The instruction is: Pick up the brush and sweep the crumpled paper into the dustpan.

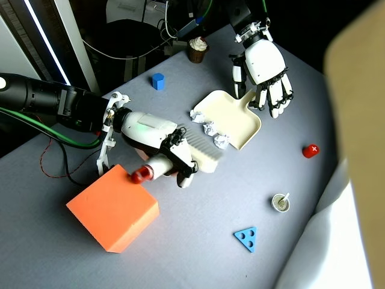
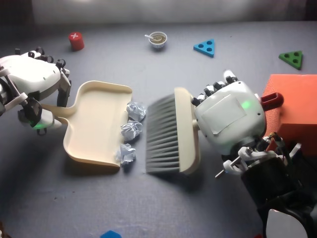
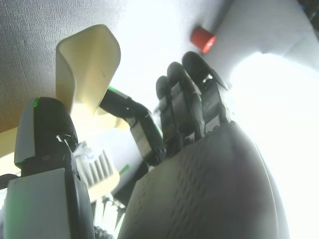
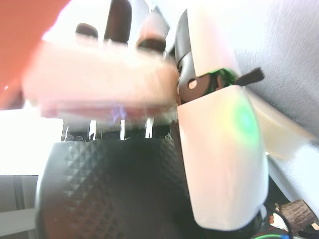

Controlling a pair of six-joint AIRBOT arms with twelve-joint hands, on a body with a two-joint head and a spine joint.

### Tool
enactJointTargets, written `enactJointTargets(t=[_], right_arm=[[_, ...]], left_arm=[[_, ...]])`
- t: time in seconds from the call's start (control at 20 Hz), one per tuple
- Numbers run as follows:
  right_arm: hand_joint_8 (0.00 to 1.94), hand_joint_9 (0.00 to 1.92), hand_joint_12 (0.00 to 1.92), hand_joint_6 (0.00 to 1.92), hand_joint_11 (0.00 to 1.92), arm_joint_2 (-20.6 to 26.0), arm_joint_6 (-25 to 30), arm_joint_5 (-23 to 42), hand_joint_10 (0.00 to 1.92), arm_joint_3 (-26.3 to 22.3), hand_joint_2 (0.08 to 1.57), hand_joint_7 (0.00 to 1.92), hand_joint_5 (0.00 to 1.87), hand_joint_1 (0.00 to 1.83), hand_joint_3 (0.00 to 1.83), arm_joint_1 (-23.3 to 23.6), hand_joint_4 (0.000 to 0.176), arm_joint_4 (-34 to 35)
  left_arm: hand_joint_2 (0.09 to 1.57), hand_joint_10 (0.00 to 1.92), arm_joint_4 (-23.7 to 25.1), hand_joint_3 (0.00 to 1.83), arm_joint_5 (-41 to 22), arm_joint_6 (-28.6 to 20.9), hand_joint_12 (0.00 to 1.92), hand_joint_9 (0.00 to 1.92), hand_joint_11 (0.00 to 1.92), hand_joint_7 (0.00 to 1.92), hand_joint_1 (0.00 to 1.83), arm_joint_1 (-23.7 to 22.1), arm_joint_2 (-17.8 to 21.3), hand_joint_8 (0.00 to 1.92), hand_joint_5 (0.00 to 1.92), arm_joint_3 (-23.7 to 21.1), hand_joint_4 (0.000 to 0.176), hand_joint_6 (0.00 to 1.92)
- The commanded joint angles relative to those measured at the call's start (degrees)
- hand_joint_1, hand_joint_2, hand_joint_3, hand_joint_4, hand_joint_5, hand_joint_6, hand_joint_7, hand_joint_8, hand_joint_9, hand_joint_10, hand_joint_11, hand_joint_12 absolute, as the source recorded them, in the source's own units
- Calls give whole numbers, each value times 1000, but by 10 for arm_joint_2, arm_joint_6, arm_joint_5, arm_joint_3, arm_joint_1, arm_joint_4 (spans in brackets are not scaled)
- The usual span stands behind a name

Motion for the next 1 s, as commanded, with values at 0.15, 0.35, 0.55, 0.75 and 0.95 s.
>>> enactJointTargets(t=[0.15, 0.35, 0.55, 0.75, 0.95], right_arm=[[1941, 1408, 1921, 1921, 1499, 13, -13, -55, 1921, -5, 1139, 1108, 1062, 1427, 2, -7, 157, -69], [1941, 1446, 1921, 1921, 1586, 43, -31, -33, 1921, -27, 1185, 1098, 1039, 1472, 10, -7, 168, -81], [1941, 1402, 1921, 1921, 1511, 81, -51, 6, 1921, -66, 1212, 1049, 994, 1460, 5, 13, 164, -82], [1941, 1316, 1921, 1921, 1411, 117, -84, 46, 1921, -104, 1228, 996, 954, 1432, 1, 49, 151, -82], [1941, 1314, 1921, 1921, 1416, 150, -158, 120, 1921, -132, 1214, 1014, 949, 1406, 0, 99, 149, -67]], left_arm=[[1177, 0, 18, 1, -47, 2, 839, 327, 0, 305, 1066, -11, -2, 0, 864, 2, 0, 1162], [1195, 5, 19, 3, -46, 2, 817, 338, 0, 326, 1020, -12, -3, 3, 827, 3, 13, 1220], [1172, 2, 20, 0, -46, 2, 821, 336, 0, 327, 1060, -15, -3, 1, 877, 3, 0, 1143], [1170, 2, 20, 0, -46, 2, 786, 312, 0, 334, 1074, -16, -4, 3, 878, 4, 0, 1141], [1168, 5, 21, 3, -41, 2, 827, 342, 0, 347, 1058, -16, -4, 5, 877, 4, 0, 1143]])
